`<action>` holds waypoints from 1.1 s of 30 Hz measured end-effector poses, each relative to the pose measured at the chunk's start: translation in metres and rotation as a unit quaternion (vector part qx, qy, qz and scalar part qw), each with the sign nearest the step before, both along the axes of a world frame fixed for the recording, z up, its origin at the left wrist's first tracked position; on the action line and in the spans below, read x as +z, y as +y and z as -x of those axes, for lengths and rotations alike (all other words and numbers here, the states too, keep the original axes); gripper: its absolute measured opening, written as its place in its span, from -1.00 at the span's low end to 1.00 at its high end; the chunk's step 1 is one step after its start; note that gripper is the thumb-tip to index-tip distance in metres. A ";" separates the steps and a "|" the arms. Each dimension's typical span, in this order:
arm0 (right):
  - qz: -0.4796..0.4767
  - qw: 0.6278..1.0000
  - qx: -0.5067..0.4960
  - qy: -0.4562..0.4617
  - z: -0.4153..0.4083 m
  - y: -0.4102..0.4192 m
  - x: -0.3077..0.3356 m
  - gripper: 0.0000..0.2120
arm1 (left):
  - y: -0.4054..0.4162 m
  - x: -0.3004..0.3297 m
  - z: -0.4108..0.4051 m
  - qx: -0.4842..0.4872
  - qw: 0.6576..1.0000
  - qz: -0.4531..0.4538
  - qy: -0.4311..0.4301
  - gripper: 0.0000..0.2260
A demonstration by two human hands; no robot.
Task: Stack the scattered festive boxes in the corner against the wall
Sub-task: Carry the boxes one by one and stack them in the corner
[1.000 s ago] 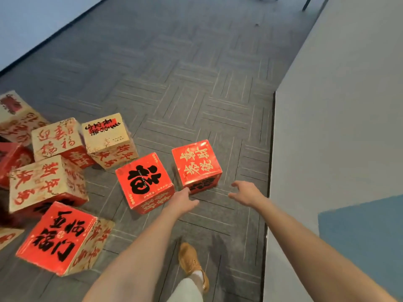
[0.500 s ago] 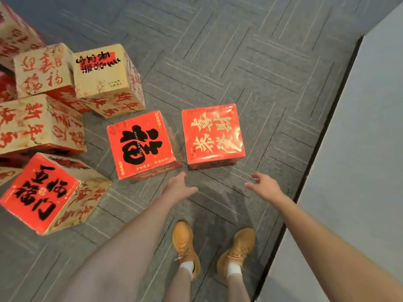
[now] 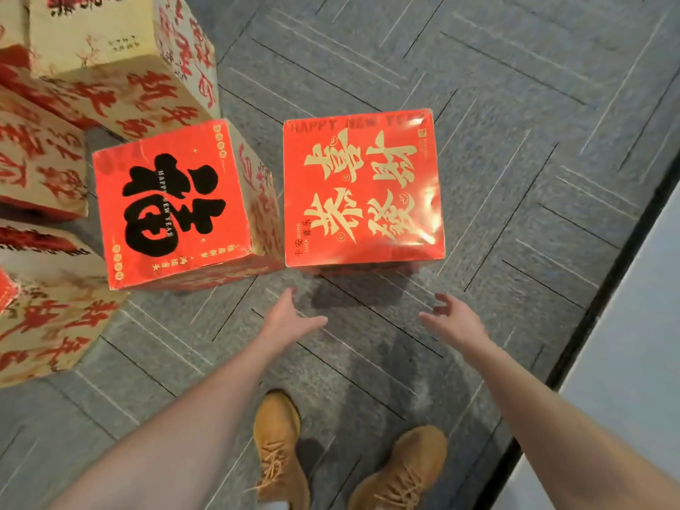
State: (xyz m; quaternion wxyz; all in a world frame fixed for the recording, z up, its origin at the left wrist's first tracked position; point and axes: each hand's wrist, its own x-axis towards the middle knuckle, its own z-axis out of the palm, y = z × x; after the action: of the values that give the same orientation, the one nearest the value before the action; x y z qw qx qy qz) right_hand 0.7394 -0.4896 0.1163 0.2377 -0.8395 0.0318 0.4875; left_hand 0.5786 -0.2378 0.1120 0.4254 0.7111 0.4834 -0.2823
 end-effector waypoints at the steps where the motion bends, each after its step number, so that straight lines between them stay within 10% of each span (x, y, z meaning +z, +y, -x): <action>1: -0.005 1.000 -0.009 -0.004 -0.005 0.001 -0.012 -0.32 | 0.003 -0.011 -0.002 0.014 1.000 -0.004 -0.004 -0.02; 12: -0.105 0.988 -0.080 -0.079 -0.049 0.028 -0.081 -0.25 | 0.027 -0.081 -0.031 0.074 0.996 -0.002 -0.057 -0.03; 19: -0.108 0.978 -0.150 -0.096 -0.042 0.045 -0.091 -0.40 | 0.030 -0.093 -0.036 0.136 0.986 -0.009 -0.097 -0.43; 33: -0.226 0.955 -0.114 -0.157 -0.086 0.063 0.040 -0.43 | 0.047 0.034 -0.079 0.243 0.943 0.022 -0.228 -0.48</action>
State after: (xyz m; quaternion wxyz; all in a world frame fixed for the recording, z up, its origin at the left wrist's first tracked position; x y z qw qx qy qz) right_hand 0.8252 -0.4264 0.1560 0.4774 -0.8206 -0.0210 0.3135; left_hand 0.6576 -0.1904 0.1462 0.5952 0.6079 0.5253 -0.0112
